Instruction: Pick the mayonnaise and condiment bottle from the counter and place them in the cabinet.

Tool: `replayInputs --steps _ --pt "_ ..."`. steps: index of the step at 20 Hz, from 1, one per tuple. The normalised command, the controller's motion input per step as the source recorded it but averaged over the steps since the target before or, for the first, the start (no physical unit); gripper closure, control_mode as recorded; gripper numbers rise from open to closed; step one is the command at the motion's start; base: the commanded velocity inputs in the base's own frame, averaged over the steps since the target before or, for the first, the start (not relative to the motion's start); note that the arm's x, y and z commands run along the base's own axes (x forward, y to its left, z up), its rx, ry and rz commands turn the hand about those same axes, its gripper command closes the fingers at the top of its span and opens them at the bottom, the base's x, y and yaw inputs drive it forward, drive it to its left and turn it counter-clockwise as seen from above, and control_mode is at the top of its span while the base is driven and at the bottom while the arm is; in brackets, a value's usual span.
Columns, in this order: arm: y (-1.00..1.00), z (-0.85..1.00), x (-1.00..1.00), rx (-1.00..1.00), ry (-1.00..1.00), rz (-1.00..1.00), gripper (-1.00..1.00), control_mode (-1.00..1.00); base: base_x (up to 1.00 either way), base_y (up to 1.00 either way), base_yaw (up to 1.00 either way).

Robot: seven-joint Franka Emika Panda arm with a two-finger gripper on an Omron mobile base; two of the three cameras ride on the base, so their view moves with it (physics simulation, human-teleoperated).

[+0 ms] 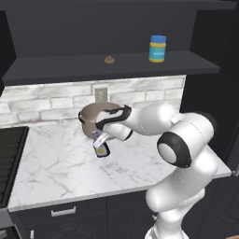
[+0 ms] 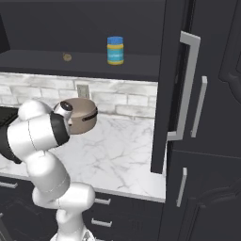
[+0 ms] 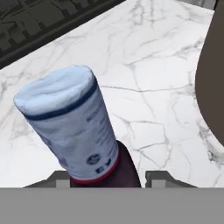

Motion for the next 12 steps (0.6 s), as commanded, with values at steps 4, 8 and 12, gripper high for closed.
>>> replayInputs --steps 4,8,12 --pt "0.00 0.36 -0.81 0.00 -0.13 0.00 1.00 -1.00 0.00 0.00 0.00" --pt "0.00 0.53 -0.73 0.00 -0.12 -0.02 1.00 -1.00 0.00 0.00 0.00" --pt "0.00 0.64 -0.41 0.00 -0.07 -0.07 1.00 -1.00 0.00 0.00 0.00"
